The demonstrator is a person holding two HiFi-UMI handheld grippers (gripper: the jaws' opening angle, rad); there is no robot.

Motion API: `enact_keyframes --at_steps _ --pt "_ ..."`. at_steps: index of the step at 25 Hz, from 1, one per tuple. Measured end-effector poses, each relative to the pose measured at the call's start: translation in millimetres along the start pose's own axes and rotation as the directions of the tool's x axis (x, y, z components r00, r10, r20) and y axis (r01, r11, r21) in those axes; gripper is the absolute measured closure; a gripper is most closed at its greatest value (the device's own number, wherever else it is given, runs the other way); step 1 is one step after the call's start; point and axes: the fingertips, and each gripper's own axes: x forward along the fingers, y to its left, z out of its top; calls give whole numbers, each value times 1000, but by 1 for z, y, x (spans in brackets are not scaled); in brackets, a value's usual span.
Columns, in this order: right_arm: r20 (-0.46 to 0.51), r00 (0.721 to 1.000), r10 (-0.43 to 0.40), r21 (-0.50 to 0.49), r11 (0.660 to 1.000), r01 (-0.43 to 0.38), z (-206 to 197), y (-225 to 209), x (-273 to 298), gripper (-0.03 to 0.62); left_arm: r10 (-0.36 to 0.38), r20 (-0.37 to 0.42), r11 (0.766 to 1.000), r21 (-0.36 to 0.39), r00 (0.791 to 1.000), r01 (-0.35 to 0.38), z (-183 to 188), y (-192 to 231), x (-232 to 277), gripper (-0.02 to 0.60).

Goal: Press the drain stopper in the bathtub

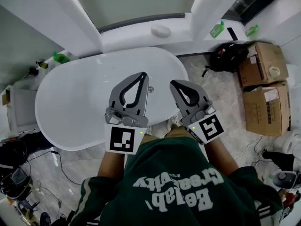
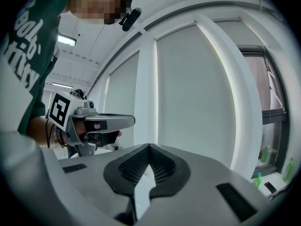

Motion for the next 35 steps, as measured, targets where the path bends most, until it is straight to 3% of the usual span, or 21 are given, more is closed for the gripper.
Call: enact_keyframes --at_steps 5,11,13,16,19,23,27,32,35 --pt "-7 998 59 -7 998 -59 -5 -26 8 583 13 -20 1000 -13 1000 -13 -2 -12 31 574" --pt "-12 992 128 -23 992 -128 -10 -50 10 583 79 -56 997 5 995 -79 -6 -13 56 574" --pt "-11 989 145 -21 989 -146 -13 -59 8 583 93 -72 995 -29 993 -95 -10 -17 63 574" --pt "-14 987 161 -9 987 -161 -21 -76 7 583 102 -68 984 -140 992 -111 -11 -22 72 574" --pt "-11 981 194 9 981 -194 -29 -83 11 585 125 -81 982 -130 989 -135 -17 -23 80 574" --pt "-43 971 236 11 972 -236 -52 -81 23 583 149 -124 980 -114 981 -163 -41 -20 84 574" --pt "-84 971 225 -5 974 -227 -75 -82 41 585 176 -126 974 -119 976 -191 -66 -5 81 574" --pt "-153 966 210 0 977 -212 -118 -67 64 585 151 -165 979 -115 975 -171 -126 7 75 574" --pt "-187 958 219 -14 974 -225 -154 -53 74 583 176 -154 977 -92 972 -191 -158 18 71 574"
